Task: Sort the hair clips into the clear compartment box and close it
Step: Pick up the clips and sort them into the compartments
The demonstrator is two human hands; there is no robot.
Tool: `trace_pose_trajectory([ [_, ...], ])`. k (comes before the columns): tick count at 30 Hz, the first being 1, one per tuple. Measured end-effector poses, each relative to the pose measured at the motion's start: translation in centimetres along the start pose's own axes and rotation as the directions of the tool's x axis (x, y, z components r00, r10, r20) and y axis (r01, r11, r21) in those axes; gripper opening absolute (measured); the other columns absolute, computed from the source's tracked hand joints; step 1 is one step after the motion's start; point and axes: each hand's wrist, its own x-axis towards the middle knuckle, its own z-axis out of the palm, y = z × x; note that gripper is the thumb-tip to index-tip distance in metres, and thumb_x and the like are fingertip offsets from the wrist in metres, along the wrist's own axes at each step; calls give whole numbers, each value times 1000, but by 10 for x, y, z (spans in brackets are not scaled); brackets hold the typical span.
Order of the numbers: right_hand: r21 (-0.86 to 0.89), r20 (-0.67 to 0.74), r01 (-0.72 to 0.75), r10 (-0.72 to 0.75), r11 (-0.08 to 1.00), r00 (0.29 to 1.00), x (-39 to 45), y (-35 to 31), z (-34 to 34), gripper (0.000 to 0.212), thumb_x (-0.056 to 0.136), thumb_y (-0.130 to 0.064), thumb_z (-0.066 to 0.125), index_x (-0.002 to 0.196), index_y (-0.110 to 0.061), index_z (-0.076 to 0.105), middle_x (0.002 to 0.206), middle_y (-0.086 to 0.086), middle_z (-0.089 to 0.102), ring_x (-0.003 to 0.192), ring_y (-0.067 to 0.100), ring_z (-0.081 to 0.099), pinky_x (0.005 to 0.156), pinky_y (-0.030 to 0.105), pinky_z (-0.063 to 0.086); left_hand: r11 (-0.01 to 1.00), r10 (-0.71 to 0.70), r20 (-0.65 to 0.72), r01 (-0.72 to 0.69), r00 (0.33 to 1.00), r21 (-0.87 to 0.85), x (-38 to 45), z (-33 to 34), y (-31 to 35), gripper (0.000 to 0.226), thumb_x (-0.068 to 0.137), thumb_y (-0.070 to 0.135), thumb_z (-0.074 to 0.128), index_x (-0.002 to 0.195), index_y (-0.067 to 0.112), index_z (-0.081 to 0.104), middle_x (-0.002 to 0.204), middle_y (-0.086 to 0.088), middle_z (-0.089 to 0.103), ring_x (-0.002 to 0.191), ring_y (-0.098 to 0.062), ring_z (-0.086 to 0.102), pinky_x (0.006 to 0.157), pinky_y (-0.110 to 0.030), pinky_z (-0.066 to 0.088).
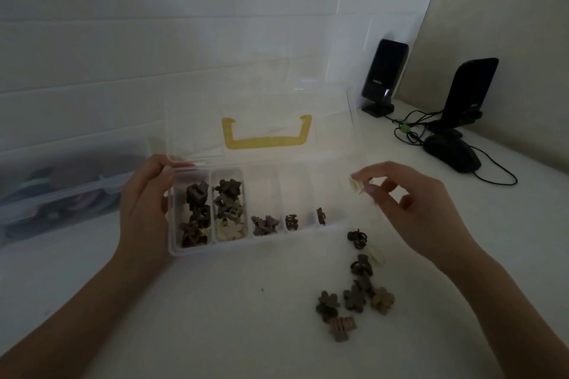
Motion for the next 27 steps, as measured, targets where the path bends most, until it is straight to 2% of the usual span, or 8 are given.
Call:
trace_pose_trajectory([
  [4,-74,3,28,-27,997,1000,-7,-1,0,32,87,-9,62,106,-33,66,81,-37,55,65,-7,56,53,5,39,999,37,-29,-37,999,6,0,1,0,25,94,-8,33,87,-14,56,70,25,63,70,12,54,67,-3,39],
  [8,-18,-9,37,-37,999,999,-12,2,-4,33,82,-3,66,95,-33,71,100,-23,66,73,3,62,50,7,40,999,23,-45,-21,999,46,1,0,-1,27,96,-5,34,84,-3,59,71,27,63,71,13,55,70,-2,39],
  [12,-41,18,88,-87,995,996,-14,1,-14,17,80,-16,66,84,-31,71,82,-17,64,62,14,56,46,17,41,996,-94,-137,94,986,-4,-3,1,-1,24,94,18,41,78,31,54,60,26,59,58,12,52,56,-3,39],
  [16,-126,228,56,-26,990,973,-20,-3,-20,11,77,-35,61,76,-33,71,55,-14,59,46,11,52,44,11,33,992,-125,-148,123,981,-24,-4,0,0,22,92,23,42,77,32,56,65,21,59,61,10,52,59,-8,42],
  [19,-271,284,41,39,962,958,-22,-5,-12,29,75,-53,49,90,-43,72,46,-14,56,43,7,51,48,10,30,990,-138,-170,134,976,-32,-4,1,0,25,93,21,43,76,32,56,63,23,59,60,11,52,60,-9,41],
  [21,-345,274,29,71,938,959,-21,-5,-9,38,76,-61,42,102,-47,67,53,-15,58,45,2,48,51,10,31,990,-139,-168,136,976,-30,-4,1,2,24,93,20,42,77,32,55,64,23,59,62,10,52,62,-11,42],
  [24,-455,279,32,108,890,954,-20,-7,-6,37,82,-62,45,115,-50,58,82,-22,63,61,-4,42,57,9,31,990,-139,-146,133,980,-47,-4,0,2,18,89,25,44,78,31,56,76,12,56,71,-4,52,69,-26,42],
  [27,-463,315,13,151,886,937,-20,-10,1,38,83,-62,49,117,-47,58,93,-26,61,76,-6,39,62,12,34,991,-127,-156,119,980,-56,-5,1,3,19,90,24,43,77,32,55,76,9,53,68,0,50,67,-24,41],
])
